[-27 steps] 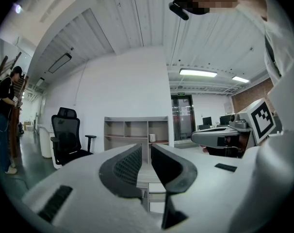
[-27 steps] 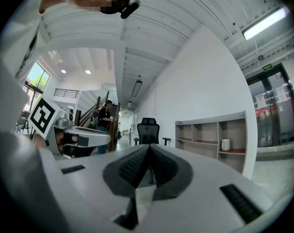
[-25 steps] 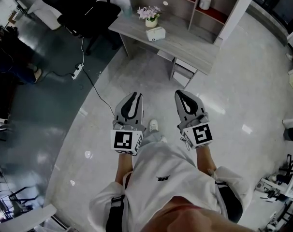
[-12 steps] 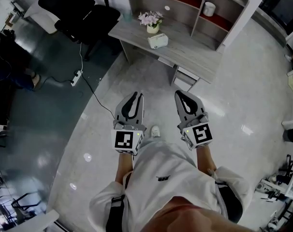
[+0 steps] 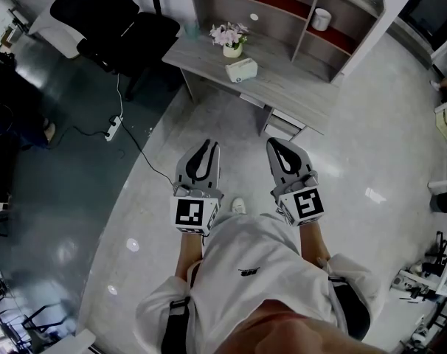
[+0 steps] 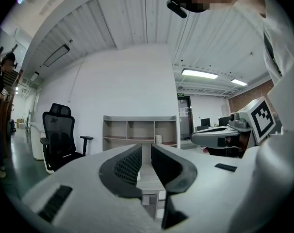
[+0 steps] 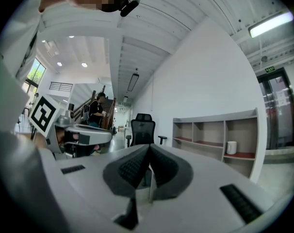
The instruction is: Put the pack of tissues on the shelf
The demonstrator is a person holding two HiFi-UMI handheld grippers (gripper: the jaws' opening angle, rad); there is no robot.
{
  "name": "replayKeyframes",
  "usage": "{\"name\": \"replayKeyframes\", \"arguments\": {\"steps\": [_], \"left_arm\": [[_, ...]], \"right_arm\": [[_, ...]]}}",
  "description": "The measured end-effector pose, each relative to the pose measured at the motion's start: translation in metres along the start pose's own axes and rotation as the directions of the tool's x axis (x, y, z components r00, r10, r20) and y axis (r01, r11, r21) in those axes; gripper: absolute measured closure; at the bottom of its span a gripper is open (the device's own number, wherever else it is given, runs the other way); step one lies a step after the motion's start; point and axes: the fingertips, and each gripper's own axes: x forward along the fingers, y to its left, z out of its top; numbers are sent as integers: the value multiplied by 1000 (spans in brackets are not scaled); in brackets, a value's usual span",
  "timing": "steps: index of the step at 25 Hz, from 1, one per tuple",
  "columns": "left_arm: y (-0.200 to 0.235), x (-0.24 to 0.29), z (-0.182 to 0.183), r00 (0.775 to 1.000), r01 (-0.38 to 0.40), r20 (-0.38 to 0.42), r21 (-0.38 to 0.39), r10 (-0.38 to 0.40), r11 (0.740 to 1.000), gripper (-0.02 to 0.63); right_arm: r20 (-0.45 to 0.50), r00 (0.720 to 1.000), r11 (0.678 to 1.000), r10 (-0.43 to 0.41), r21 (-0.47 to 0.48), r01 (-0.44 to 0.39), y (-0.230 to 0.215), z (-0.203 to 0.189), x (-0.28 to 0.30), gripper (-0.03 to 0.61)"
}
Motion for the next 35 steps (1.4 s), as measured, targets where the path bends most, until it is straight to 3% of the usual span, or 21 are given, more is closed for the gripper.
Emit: {"name": "replayKeyframes", "arguments": {"steps": [14,24,35], "left_arm": [[21,30,-14,999,44,-17,-35,-45,998,572],[31,68,-20,999,29,-41,-28,-30,999,572],[46,140,-22,998,-2,-66,-17,1,1000,572]], "right_arm": [[-49,997,998,-60,-3,60,-15,-11,24,552],[-39,999,999,-31,15,32,-43,-18,56,552],[-34,999,999,5,34,-4,-102,-26,107,552]]}}
